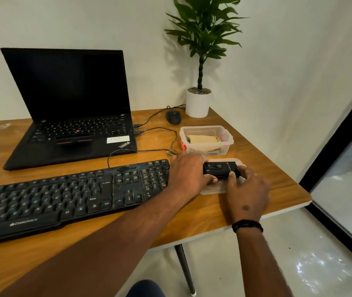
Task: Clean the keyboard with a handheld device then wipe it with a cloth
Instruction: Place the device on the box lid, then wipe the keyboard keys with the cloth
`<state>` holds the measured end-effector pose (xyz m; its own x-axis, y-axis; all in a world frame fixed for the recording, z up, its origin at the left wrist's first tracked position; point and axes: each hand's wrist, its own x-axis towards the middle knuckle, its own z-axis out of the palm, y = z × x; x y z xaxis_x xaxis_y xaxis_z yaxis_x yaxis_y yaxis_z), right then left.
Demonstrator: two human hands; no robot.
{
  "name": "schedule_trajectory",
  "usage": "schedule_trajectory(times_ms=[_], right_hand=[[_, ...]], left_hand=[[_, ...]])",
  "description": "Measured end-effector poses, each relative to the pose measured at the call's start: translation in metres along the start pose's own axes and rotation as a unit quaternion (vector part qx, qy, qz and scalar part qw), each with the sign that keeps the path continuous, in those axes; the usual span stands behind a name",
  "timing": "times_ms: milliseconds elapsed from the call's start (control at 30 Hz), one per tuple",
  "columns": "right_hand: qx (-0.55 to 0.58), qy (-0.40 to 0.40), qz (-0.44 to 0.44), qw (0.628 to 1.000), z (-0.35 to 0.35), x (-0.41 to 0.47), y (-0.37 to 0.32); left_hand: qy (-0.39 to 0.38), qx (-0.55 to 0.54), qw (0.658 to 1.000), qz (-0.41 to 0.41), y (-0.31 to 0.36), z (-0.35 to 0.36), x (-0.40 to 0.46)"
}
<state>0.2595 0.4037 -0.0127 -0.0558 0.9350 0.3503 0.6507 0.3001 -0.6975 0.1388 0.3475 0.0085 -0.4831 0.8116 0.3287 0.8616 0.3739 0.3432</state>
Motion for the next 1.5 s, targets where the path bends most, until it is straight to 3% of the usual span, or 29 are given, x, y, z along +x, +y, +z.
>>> schedule_trajectory(times_ms=[167,267,400,533,667,933,1033,1133,1200,1333,1433,1500], right_hand=[[0.064,0.028,-0.051,0.996,0.002,0.005,-0.004],[0.122,-0.004,-0.106,0.987,0.005,0.023,-0.025],[0.125,-0.057,-0.167,0.976,0.018,0.066,-0.068],[-0.002,-0.177,-0.192,0.965,0.047,0.117,-0.097],[-0.156,-0.272,-0.208,0.927,0.077,0.144,-0.105],[-0.295,-0.315,-0.227,0.873,0.106,0.161,-0.103],[-0.300,-0.335,-0.215,0.867,0.106,0.161,-0.107],[-0.300,-0.299,-0.235,0.875,0.096,0.154,-0.113],[-0.259,-0.284,-0.247,0.890,0.085,0.154,-0.119],[-0.059,-0.262,-0.253,0.929,0.047,0.144,-0.140],[0.068,-0.283,-0.278,0.915,0.023,0.114,-0.159],[0.159,-0.341,-0.289,0.880,0.013,0.086,-0.172]], left_hand=[[0.039,-0.052,0.998,-0.002,-0.007,-0.006,0.002],[0.079,-0.070,0.994,-0.011,-0.016,-0.014,0.016],[0.046,-0.027,0.998,0.017,-0.030,-0.023,0.051],[-0.070,0.066,0.992,0.087,-0.041,-0.026,0.087],[-0.148,0.128,0.975,0.104,-0.046,-0.018,0.101],[-0.129,0.140,0.974,0.119,-0.049,-0.011,0.102],[-0.142,0.128,0.975,0.115,-0.046,-0.014,0.101],[-0.168,0.121,0.972,0.113,-0.044,-0.022,0.101],[-0.137,0.096,0.979,0.117,-0.047,-0.029,0.101],[0.055,-0.104,0.988,0.100,-0.059,-0.050,0.092],[0.205,-0.266,0.940,0.055,-0.069,-0.078,0.065],[0.215,-0.354,0.910,-0.012,-0.078,-0.098,0.044]])
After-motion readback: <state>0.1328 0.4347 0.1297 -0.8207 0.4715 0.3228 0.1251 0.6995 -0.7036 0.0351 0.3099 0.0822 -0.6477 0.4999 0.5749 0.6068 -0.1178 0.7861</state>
